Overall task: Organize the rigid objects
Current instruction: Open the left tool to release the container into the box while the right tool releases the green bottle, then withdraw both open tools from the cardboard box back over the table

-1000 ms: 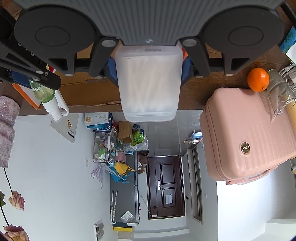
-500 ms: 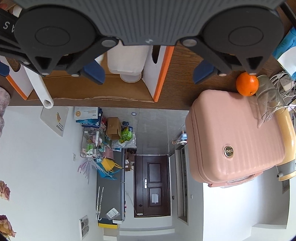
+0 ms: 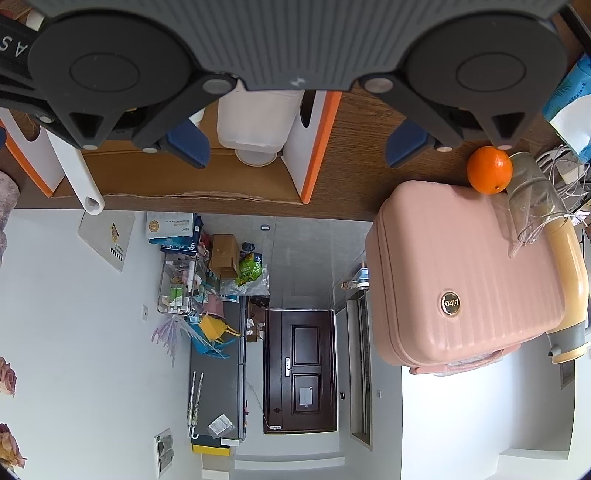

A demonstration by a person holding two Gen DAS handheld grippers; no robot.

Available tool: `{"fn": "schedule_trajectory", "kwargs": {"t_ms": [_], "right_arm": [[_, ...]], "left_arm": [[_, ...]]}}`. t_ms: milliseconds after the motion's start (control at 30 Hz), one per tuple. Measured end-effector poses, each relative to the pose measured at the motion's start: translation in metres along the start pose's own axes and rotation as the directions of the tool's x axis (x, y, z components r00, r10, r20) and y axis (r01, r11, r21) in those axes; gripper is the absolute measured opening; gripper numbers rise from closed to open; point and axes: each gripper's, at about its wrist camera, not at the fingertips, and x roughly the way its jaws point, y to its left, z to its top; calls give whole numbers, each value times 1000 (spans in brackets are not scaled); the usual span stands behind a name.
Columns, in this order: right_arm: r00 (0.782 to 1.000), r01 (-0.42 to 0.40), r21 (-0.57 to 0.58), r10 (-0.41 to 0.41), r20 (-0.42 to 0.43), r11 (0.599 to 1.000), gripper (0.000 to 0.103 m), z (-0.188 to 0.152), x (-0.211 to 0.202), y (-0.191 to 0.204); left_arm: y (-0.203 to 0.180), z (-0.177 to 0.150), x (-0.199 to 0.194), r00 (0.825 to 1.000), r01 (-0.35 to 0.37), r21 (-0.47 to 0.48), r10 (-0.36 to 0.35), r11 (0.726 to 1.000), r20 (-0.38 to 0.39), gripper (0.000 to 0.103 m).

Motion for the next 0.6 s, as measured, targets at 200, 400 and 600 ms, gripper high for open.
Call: {"fn": "schedule_trajectory", "kwargs": {"t_ms": [200,400,600], "right_arm": [[1000,-2,-12,2,8,1000,103,-1,-13,0],[1000,-6,-25,7,15,1000,103,-5,-34,-1],[1000,-18,-45,19,21,999,103,-10,-56,-1]], "left_arm": [[10,1,-11,1000,5,-16,-5,1000,-2,103],[17,-1,-32,1000,10,-15,-10,1000,17,103],[25,-6,-57,999,28,-23,-27,999,36,103]]}}
